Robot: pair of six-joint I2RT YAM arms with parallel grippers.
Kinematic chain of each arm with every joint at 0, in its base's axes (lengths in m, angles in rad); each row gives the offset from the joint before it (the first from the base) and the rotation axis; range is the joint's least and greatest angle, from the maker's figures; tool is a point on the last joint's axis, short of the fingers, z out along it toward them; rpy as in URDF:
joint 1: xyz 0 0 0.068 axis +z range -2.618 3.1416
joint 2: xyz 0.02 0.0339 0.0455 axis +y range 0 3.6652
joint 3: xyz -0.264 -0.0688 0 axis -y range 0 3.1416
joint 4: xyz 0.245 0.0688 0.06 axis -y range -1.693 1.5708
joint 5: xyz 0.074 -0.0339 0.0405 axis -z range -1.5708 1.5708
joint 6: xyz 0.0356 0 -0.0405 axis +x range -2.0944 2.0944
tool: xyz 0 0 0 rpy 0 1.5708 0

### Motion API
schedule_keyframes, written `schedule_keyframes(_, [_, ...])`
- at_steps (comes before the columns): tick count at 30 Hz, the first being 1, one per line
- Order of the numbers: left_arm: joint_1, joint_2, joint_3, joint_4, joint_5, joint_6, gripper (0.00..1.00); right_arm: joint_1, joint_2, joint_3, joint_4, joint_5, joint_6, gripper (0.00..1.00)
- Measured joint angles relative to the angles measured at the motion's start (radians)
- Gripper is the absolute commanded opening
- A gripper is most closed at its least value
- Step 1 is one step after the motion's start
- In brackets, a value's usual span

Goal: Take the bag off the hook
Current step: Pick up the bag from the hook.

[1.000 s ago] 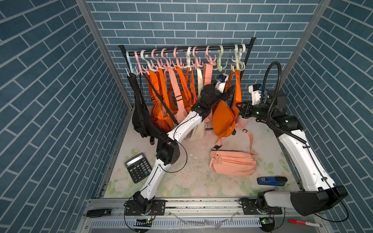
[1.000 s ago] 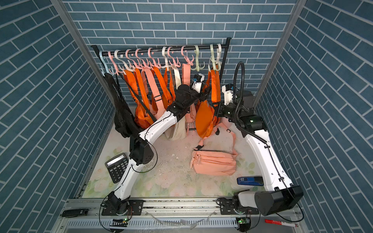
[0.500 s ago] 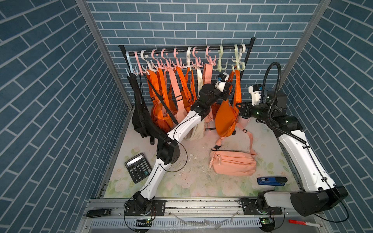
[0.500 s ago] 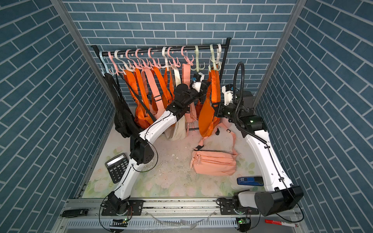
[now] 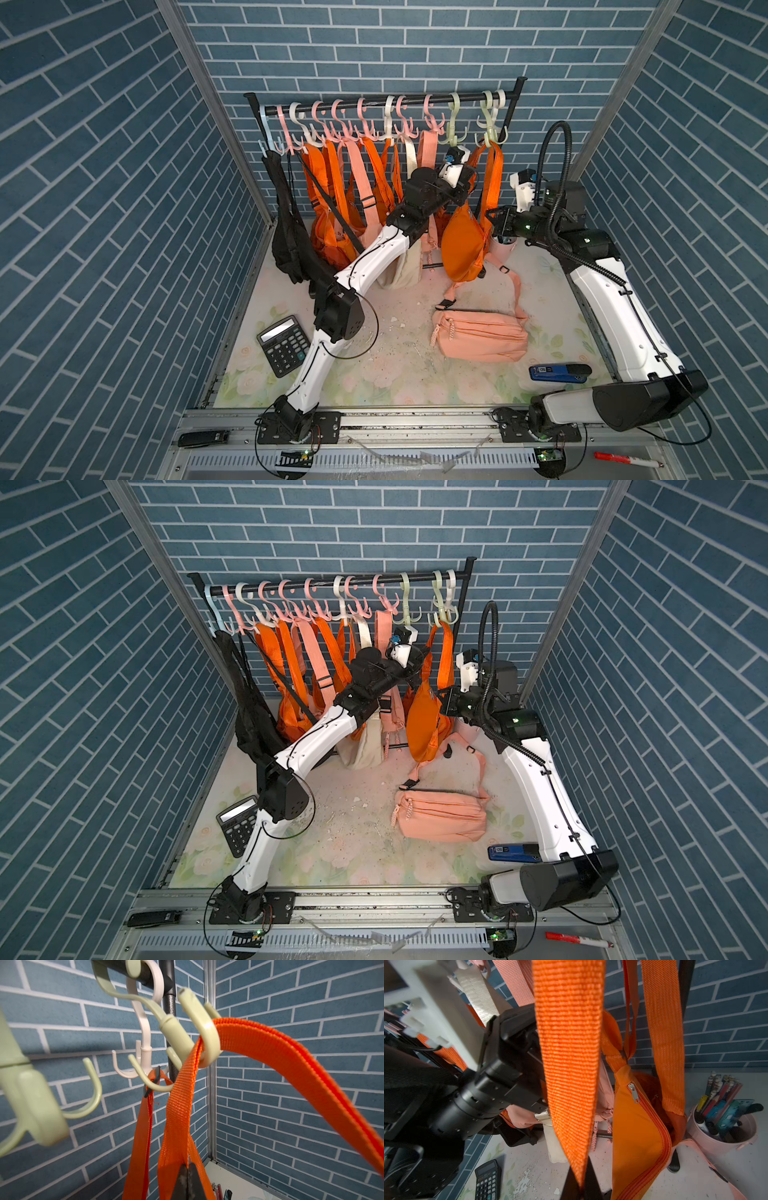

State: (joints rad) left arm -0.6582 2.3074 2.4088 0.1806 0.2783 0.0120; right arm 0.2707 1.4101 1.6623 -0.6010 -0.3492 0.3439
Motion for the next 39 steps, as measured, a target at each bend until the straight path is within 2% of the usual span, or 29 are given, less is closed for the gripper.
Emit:
schedule_keyframes(8, [0.011,-0.057,0.013,-0.035,-0.003,0.008,0.00,-0.026,0.079,0.159,-0.068,0.030,0.000,0.00])
schedule_keyframes(27, [0.057,-0.107,0.040,-0.193,-0.060,0.016,0.00,-0.108,0.305,0.516,-0.188,-0.004,0.000,0.00])
schedule_keyframes(39, [0.075,-0.131,0.078,-0.210,-0.085,0.005,0.00,-0.128,0.488,0.853,-0.266,-0.055,0.028,0.00])
